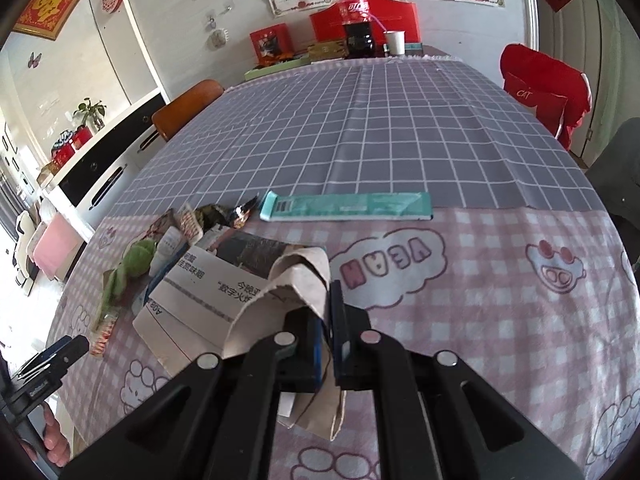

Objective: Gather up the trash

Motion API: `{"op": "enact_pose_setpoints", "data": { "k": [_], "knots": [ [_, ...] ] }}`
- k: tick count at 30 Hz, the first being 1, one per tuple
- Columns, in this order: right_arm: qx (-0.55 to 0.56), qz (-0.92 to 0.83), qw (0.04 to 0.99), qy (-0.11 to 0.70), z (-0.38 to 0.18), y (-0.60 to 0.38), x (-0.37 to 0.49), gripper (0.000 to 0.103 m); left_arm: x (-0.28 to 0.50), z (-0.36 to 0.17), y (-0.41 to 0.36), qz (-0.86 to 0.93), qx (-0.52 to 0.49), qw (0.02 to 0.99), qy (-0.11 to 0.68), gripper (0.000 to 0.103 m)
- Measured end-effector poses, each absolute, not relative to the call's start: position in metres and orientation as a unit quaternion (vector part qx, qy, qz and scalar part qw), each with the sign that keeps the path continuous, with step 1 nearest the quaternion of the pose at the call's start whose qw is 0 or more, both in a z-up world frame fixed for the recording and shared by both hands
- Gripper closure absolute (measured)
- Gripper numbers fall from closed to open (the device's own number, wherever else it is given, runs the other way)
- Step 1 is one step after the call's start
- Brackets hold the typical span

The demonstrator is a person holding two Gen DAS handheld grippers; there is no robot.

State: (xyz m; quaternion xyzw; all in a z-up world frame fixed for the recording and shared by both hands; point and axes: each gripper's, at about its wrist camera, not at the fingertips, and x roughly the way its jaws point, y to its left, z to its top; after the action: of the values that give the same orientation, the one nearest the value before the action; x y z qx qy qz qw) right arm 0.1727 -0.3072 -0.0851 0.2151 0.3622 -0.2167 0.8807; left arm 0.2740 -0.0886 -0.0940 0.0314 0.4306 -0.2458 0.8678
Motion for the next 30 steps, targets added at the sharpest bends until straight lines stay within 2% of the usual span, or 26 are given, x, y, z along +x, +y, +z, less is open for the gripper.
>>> {"op": "enact_pose_setpoints", "data": {
  "k": [6, 9, 14, 15, 16, 17, 30],
  "knots": [
    [0.214, -0.211, 0.881, 0.365, -0.086, -0.301, 0.171, 0.098, 0.253, -0.084, -0.118, -0.29, 0.099, 0.878, 0.369, 0.05],
    [0.214, -0.209, 0.881, 0.367, -0.086, -0.301, 0.169, 0.098, 0.251, -0.093, -0.14, -0.31, 0.141, 0.864, 0.371, 0.051],
    [0.207, -0.204, 0.879, 0.378, -0.09, -0.298, 0.166, 0.098, 0.277, -0.114, -0.154, -0.268, 0.15, 0.854, 0.419, 0.051],
    [0.207, -0.204, 0.878, 0.38, -0.091, -0.297, 0.166, 0.098, 0.283, -0.116, -0.152, -0.266, 0.142, 0.85, 0.433, 0.057],
    [0.206, -0.203, 0.878, 0.382, -0.093, -0.297, 0.165, 0.098, 0.285, -0.115, -0.148, -0.27, 0.131, 0.848, 0.437, 0.075],
    [0.206, -0.202, 0.878, 0.383, -0.093, -0.296, 0.165, 0.098, 0.286, -0.114, -0.145, -0.266, 0.126, 0.849, 0.439, 0.079],
    [0.187, -0.168, 0.899, 0.359, -0.068, -0.262, 0.182, 0.098, 0.267, -0.092, -0.087, -0.258, 0.064, 0.864, 0.428, 0.082]
  ]
}}
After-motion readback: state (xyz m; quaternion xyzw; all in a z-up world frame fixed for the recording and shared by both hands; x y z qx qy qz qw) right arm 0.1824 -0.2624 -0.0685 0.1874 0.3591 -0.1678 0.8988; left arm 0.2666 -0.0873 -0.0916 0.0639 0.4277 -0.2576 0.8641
